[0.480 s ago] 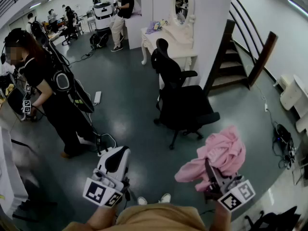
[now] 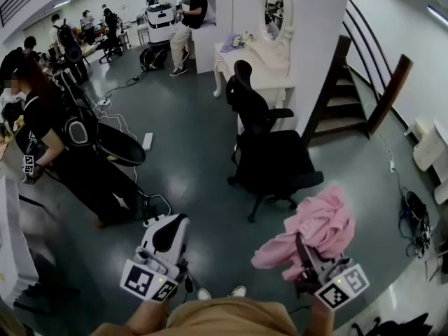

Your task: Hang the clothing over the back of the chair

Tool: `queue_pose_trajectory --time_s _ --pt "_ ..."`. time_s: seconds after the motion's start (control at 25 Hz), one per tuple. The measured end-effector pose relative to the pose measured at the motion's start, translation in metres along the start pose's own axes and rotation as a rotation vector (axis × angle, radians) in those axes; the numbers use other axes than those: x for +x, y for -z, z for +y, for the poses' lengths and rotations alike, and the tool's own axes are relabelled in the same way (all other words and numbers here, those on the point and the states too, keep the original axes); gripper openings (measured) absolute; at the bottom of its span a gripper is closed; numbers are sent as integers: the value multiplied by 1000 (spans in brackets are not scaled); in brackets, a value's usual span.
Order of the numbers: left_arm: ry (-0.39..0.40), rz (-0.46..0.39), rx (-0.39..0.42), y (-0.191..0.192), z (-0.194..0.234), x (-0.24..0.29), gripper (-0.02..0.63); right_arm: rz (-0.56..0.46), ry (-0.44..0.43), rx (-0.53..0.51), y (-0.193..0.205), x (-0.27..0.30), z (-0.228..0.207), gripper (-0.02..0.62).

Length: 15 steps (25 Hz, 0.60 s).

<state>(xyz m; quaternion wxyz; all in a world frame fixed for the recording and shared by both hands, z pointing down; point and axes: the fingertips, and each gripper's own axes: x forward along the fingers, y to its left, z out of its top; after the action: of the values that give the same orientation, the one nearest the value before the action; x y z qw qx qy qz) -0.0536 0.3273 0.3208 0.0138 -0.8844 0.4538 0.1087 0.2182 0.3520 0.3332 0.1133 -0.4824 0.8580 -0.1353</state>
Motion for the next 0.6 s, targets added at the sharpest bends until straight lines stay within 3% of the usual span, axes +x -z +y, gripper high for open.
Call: queue_pose_trajectory --time_s 0.6 --pt "-121 48 33 33 -12 -3 3 17 -44 35 13 0 -62 212"
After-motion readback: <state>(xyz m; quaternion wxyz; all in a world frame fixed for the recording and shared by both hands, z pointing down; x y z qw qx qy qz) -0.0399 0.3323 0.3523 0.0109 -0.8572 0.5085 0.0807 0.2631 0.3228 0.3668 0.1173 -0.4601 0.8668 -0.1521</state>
